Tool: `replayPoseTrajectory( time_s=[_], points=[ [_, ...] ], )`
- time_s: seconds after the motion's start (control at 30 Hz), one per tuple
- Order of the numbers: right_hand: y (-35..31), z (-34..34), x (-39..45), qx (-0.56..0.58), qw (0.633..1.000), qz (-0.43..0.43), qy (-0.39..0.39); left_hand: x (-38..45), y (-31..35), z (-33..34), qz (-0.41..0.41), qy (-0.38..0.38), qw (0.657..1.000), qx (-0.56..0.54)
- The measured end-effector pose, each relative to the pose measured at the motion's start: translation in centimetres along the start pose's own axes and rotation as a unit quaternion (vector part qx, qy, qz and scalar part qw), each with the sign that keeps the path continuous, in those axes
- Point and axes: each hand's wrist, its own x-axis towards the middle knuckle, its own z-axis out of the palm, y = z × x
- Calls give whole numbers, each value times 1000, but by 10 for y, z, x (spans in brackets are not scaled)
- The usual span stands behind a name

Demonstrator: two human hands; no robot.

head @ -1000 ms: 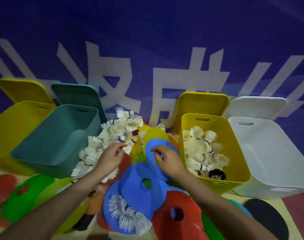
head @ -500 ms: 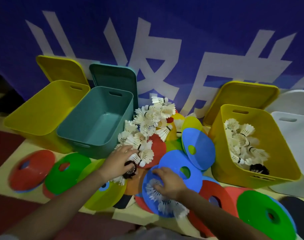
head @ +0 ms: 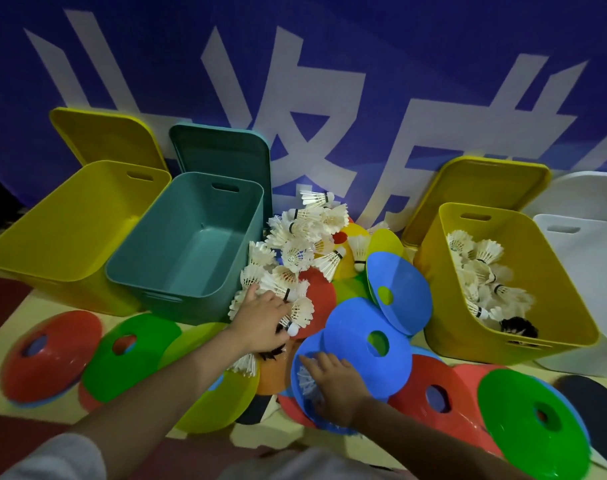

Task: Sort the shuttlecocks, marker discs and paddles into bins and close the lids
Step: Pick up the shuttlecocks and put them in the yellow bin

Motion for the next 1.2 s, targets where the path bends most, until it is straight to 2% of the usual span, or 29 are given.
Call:
replayPoseTrajectory(
  time_s=[0.1, 0.23, 0.37, 0.47, 0.53, 0.7, 0.87, 1.0, 1.07, 1.2],
  points=[
    [1, 2, 4, 5, 1000, -4, -15, 2, 0, 7, 1, 29, 1000, 7],
    [10, -6, 7, 24, 999, 4, -20, 2, -5, 12, 1, 7, 999, 33],
    [21, -9, 10, 104, 994, 42, 12, 7, 4, 1, -19, -4, 999, 30],
    [30, -13, 9, 192, 978, 49, 59, 11, 4, -3, -6, -5, 1000, 19],
    [34, -21, 6, 233, 966, 35, 108, 11, -2, -3, 12, 26, 999, -16],
    [47, -46, 3, 264, 936, 84, 215, 4, -11, -7, -13, 89, 986, -138],
    [59, -60, 0, 325, 895, 129, 278, 3, 4, -23, -67, 154, 937, -307],
    [72, -69, -11, 344, 868, 165, 319, 12, 19, -31, -95, 172, 866, -460],
    [77, -73, -20, 359, 852, 184, 332, 18, 28, -34, -107, 171, 842, -500],
    [89, -75, -38, 379, 825, 231, 349, 28, 51, -45, -102, 161, 824, -534]
  ],
)
